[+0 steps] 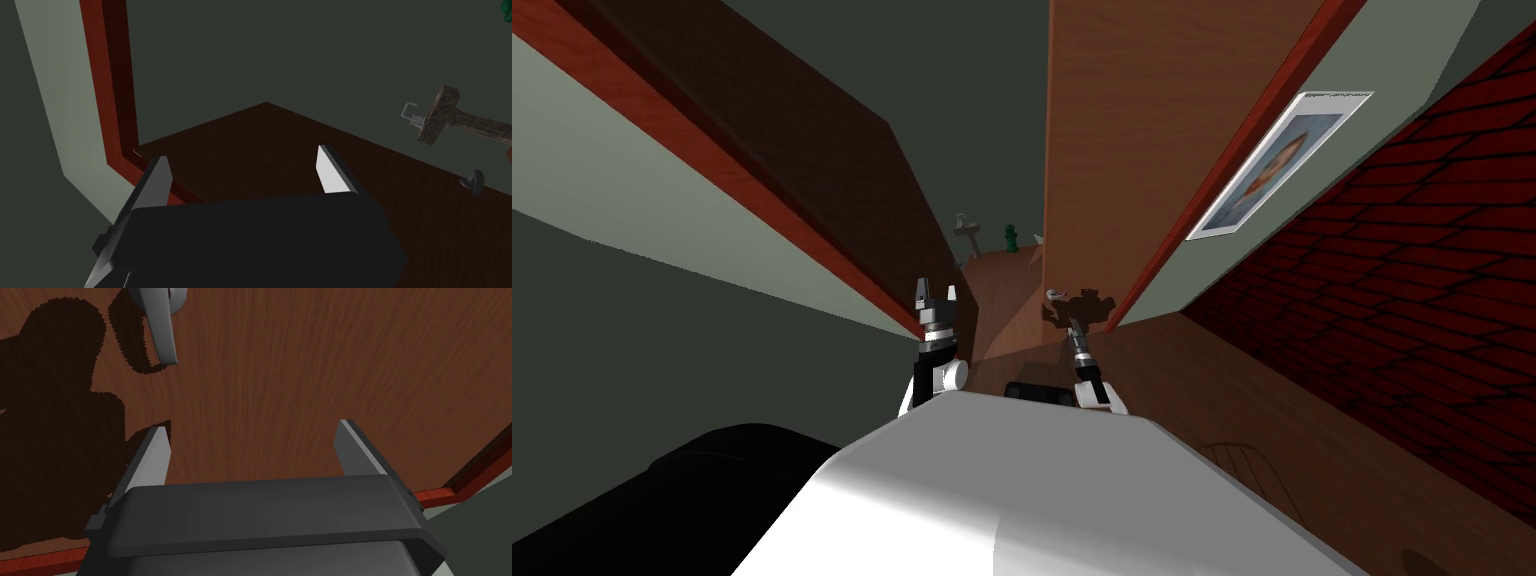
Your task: Push the door open
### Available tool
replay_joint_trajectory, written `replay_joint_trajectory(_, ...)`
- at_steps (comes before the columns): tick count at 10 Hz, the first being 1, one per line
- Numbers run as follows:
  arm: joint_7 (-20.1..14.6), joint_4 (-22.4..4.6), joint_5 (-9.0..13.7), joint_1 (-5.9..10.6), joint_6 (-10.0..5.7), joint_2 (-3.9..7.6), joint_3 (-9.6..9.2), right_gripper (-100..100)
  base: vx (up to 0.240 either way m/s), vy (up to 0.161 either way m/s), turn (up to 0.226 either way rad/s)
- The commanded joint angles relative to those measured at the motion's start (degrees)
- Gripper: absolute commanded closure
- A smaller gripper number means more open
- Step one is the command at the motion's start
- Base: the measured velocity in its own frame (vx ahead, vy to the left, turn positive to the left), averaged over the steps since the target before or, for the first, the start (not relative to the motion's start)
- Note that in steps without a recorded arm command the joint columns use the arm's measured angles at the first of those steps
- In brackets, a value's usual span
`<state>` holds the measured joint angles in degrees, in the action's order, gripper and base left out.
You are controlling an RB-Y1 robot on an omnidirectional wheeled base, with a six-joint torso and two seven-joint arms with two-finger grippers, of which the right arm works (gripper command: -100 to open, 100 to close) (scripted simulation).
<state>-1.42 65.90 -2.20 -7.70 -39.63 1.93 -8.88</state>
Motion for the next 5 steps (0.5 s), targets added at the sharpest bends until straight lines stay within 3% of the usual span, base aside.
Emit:
replay_joint_trajectory(1,0.2,-2.3,-0.2,0.83,-0.45,-0.39,-0.33,-100,0.079,-0.084,0.050)
replay_joint_trajectory(5,0.4,-5.8,-0.6,2.11,-1.00,-1.08,-0.93,-100,0.062,-0.055,0.035)
